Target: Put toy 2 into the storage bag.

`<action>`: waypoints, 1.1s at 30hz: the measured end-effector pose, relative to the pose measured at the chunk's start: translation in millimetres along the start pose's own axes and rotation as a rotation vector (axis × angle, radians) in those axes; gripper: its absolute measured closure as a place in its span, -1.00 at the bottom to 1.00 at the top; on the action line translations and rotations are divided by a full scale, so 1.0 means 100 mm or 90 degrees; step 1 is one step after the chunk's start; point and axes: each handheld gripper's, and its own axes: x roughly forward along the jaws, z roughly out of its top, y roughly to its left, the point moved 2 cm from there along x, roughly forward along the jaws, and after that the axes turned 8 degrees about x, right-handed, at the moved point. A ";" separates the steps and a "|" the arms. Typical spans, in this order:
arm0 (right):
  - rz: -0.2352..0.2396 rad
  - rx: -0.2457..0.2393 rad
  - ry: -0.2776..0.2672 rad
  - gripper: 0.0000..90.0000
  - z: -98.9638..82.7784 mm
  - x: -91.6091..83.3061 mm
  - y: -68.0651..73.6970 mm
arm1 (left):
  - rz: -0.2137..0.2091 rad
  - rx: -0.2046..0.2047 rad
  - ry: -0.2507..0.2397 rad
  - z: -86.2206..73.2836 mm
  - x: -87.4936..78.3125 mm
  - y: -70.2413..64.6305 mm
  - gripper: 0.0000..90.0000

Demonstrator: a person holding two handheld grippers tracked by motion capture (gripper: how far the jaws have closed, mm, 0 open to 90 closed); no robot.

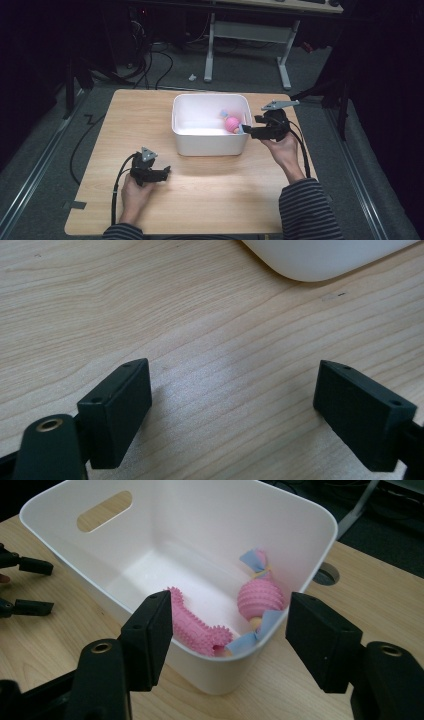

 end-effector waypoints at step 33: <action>-0.069 0.059 -0.035 -0.18 -0.56 -0.73 -0.32 | 0.001 0.001 0.000 0.00 0.00 0.00 -0.65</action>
